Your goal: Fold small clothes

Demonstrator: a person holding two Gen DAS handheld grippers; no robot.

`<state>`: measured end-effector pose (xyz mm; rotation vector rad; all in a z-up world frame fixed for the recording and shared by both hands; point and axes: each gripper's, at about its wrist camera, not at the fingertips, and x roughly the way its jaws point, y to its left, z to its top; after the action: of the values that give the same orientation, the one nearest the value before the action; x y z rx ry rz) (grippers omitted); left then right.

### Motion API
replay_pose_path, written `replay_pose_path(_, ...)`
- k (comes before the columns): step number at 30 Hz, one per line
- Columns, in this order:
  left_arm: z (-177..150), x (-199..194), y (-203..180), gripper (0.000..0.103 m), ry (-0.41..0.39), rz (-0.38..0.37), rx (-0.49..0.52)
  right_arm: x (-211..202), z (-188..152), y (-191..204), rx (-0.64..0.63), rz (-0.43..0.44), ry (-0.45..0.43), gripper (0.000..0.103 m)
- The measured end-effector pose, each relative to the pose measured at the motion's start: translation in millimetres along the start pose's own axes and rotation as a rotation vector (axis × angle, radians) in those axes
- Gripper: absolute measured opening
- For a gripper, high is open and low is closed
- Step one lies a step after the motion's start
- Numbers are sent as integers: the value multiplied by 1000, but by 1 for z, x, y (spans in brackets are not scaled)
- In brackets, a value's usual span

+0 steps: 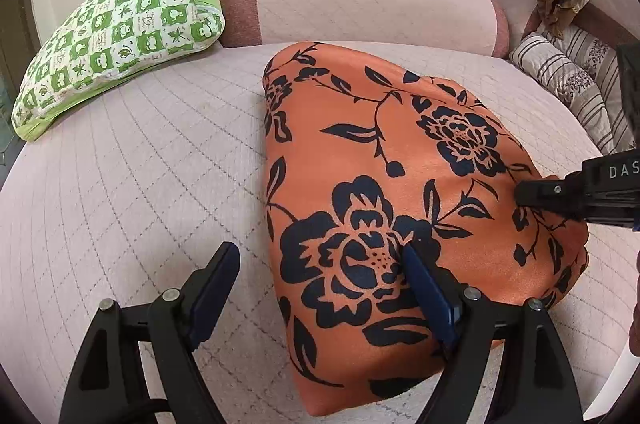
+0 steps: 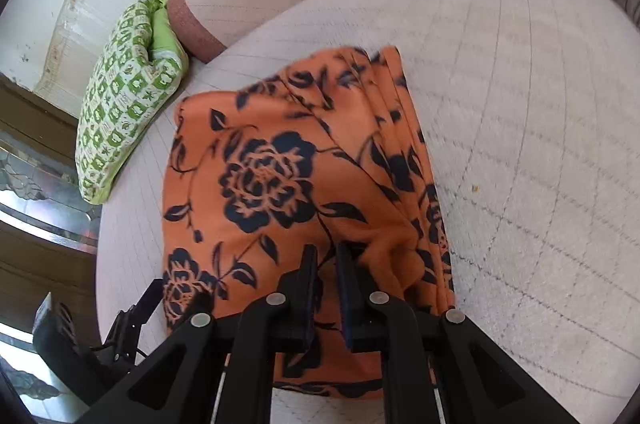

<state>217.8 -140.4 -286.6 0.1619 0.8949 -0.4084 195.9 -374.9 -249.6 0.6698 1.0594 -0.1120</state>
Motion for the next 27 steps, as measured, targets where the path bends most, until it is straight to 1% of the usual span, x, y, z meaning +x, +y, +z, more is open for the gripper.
replay_pose_path(4,0,0,-1,84,-4,12,0,-9,-2,-3,29,25,-6,12)
replay_pose_path(9,1,1,-2,84,-1,9,0,-25,-8,6,-11,6,-48,13)
replay_pose_path(11,1,2,-2,84,3,5,1,-13,-7,4,-25,-33,-19,13)
replay_pose_path(12,2,2,-2,84,6,4,2,-3,-7,2,-27,-36,8,13)
replay_pose_path(13,2,3,-2,84,5,2,3,2,-5,3,-29,-35,15,13)
replay_pose_path(15,4,4,-2,84,9,-4,4,-2,-2,5,-23,-32,16,13)
replay_pose_path(18,8,6,0,85,20,-13,0,-10,3,6,-3,0,-3,13)
replay_pose_path(21,12,7,2,85,31,-25,-12,-13,9,10,-17,0,-41,13)
replay_pose_path(23,16,4,4,85,23,-30,-24,-10,13,12,-30,-25,-55,13)
replay_pose_path(25,23,-2,9,85,-15,-22,-32,3,17,9,-31,-42,-14,13)
replay_pose_path(26,26,-4,12,85,-30,-19,-38,11,19,6,-23,-34,11,13)
replay_pose_path(27,29,-5,17,85,-40,-15,-50,13,21,4,-13,-20,15,13)
